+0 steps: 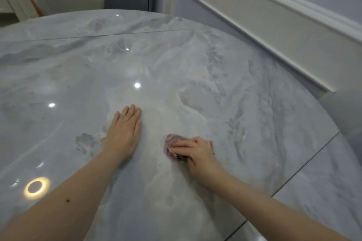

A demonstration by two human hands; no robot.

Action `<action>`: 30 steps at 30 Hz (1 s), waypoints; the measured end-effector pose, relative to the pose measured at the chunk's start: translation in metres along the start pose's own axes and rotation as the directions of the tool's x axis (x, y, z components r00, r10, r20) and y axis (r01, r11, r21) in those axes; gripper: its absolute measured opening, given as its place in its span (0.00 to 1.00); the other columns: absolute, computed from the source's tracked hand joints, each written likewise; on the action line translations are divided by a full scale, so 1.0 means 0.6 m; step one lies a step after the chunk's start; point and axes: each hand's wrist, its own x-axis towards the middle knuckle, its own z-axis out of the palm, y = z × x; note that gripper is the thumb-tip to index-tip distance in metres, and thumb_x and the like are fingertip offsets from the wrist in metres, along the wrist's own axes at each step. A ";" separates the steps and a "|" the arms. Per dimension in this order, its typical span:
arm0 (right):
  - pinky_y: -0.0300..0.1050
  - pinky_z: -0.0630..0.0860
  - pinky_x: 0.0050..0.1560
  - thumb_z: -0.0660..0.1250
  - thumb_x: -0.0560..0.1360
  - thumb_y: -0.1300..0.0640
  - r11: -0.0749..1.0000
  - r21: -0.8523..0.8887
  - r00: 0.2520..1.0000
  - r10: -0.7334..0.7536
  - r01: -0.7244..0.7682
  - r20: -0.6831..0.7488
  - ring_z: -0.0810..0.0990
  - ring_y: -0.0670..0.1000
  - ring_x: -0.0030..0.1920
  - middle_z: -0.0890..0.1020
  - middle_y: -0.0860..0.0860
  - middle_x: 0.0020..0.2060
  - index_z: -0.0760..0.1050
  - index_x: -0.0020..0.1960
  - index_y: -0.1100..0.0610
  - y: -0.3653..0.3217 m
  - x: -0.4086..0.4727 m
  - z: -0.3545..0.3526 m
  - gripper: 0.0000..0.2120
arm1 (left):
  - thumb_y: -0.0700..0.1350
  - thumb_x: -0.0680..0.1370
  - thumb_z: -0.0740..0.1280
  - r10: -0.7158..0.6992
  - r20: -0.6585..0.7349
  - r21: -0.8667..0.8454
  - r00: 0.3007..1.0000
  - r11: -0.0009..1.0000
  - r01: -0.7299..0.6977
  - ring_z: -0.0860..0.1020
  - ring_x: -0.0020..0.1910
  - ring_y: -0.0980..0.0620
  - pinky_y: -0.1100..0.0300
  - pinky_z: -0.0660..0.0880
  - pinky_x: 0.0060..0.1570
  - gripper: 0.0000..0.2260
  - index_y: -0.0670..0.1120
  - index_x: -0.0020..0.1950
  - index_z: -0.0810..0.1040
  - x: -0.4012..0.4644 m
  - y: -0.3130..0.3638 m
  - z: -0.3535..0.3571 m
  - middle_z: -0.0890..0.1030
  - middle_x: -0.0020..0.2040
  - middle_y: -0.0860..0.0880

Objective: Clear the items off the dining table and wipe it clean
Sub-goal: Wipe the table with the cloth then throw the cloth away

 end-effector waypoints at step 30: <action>0.56 0.60 0.67 0.54 0.75 0.62 0.709 -0.102 0.701 0.706 -0.698 0.103 0.67 0.62 0.65 0.70 0.53 0.65 0.70 0.65 0.37 0.242 0.374 -0.029 0.25 | 0.48 0.80 0.48 0.116 -0.043 0.129 0.992 0.986 -0.109 0.67 0.70 0.49 0.59 0.48 0.71 0.23 0.44 0.71 0.69 0.048 0.028 0.034 0.70 0.70 0.47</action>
